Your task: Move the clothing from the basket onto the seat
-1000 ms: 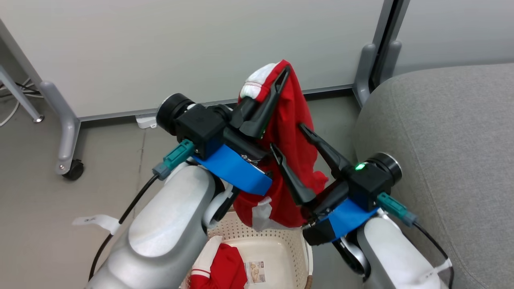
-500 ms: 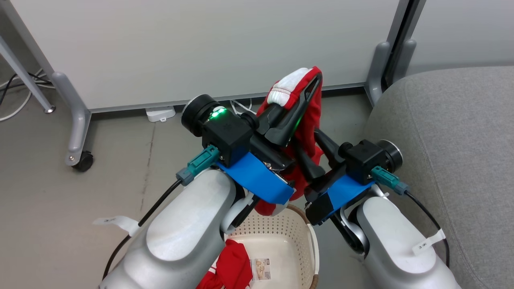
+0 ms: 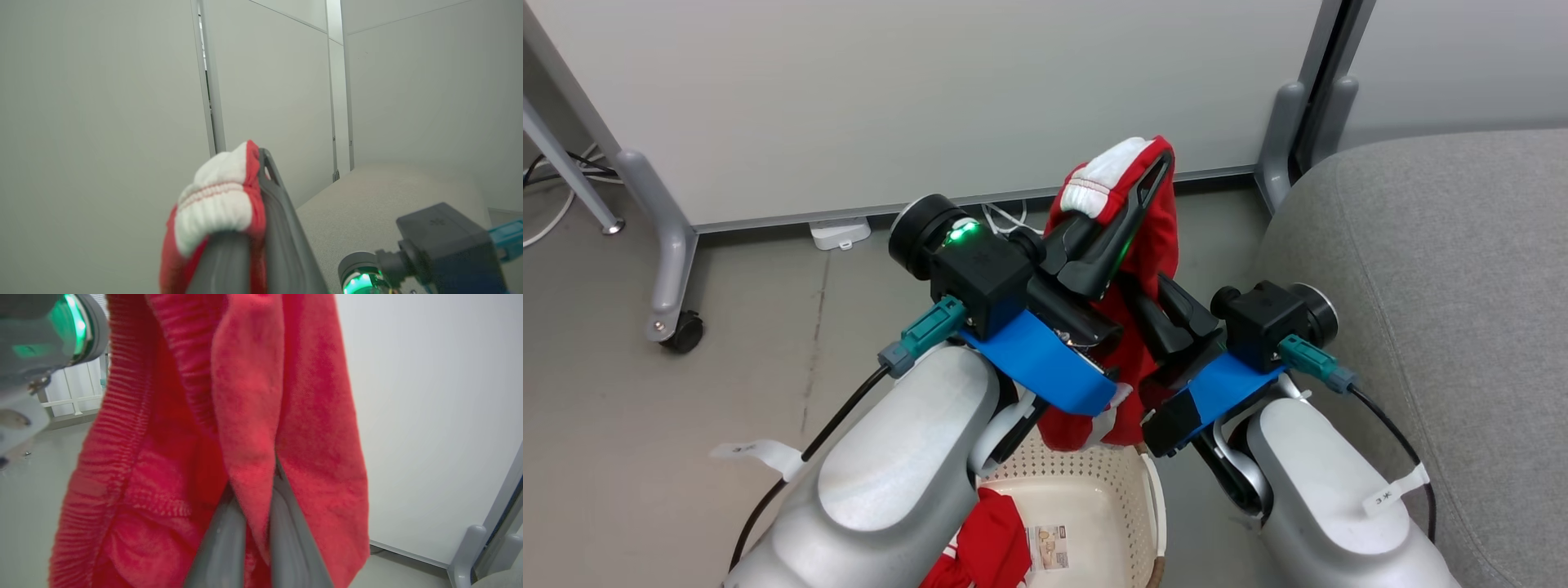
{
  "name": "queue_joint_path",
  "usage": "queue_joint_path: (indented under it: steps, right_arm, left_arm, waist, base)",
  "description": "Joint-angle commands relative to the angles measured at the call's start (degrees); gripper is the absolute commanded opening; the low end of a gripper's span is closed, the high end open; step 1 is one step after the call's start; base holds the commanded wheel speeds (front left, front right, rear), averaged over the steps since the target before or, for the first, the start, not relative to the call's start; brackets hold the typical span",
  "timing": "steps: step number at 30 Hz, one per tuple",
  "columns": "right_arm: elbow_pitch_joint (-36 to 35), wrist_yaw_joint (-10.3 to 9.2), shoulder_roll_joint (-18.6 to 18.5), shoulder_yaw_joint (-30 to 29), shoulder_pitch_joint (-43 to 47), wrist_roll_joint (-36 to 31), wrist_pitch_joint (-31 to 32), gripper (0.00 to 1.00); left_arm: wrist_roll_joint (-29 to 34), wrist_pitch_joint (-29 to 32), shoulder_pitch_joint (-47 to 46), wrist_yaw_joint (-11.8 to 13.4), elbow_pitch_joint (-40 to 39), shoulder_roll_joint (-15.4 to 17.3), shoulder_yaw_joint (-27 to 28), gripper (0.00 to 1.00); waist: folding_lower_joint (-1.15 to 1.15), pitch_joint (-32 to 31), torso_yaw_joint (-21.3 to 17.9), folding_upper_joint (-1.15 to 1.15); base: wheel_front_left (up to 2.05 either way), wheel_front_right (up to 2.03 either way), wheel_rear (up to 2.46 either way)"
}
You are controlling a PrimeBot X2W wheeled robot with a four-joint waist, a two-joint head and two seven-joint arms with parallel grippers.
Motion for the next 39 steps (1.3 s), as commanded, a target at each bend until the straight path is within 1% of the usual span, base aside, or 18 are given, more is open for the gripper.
queue_joint_path:
  steps: [1,4,6,16,27,33,39]
  right_arm:
    - [-0.5,0.03,-0.21,-0.11,-0.21,0.56,-0.04,0.0]
    - [-0.93,0.03,-0.2,-0.32,-0.01,0.99,-0.04,0.0]
    - [-1.22,0.03,-0.2,-0.47,0.11,1.11,-0.04,0.0]
    - [-2.55,0.03,-0.2,-2.51,-0.35,2.4,-0.04,0.0]
    - [-2.87,0.03,-0.2,-7.83,0.14,1.96,-0.04,0.0]
    - [-2.68,0.03,-0.2,-10.7,0.94,1.02,-0.04,0.0]
    - [-3.06,0.03,-0.18,-13.64,1.39,-0.01,-0.04,0.0]
  left_arm:
    - [0.05,-0.16,0.36,-0.05,0.18,0.29,0.17,0.0]
    - [-0.16,-0.16,0.77,-0.05,0.8,0.27,0.36,0.0]
    - [0.0,-0.16,0.8,-0.05,1.34,0.16,0.48,1.0]
    - [0.43,-0.16,1.77,-0.05,2.75,0.05,-0.32,1.0]
    - [0.16,-0.16,4.26,-0.05,3.2,0.34,-3.43,1.0]
    - [0.32,-0.16,5.72,-0.05,2.48,0.52,-5.68,1.0]
    - [0.75,-0.16,7.35,-0.05,1.38,1.52,-5.97,1.0]
  waist:
    - [0.0,0.05,-0.04,0.0]
    - [0.0,0.13,-0.04,0.0]
    - [0.0,0.22,0.0,0.0]
    - [0.0,1.0,0.24,0.0]
    - [0.0,1.57,-0.45,0.0]
    - [0.0,2.03,-2.15,0.0]
    - [0.0,2.94,-5.33,0.0]
  base:
    - [0.0,0.0,0.0]
    - [0.0,0.0,0.0]
    - [0.0,0.0,0.0]
    - [0.0,0.0,0.0]
    - [0.0,0.0,0.0]
    - [0.0,0.0,0.0]
    - [0.0,0.0,0.0]
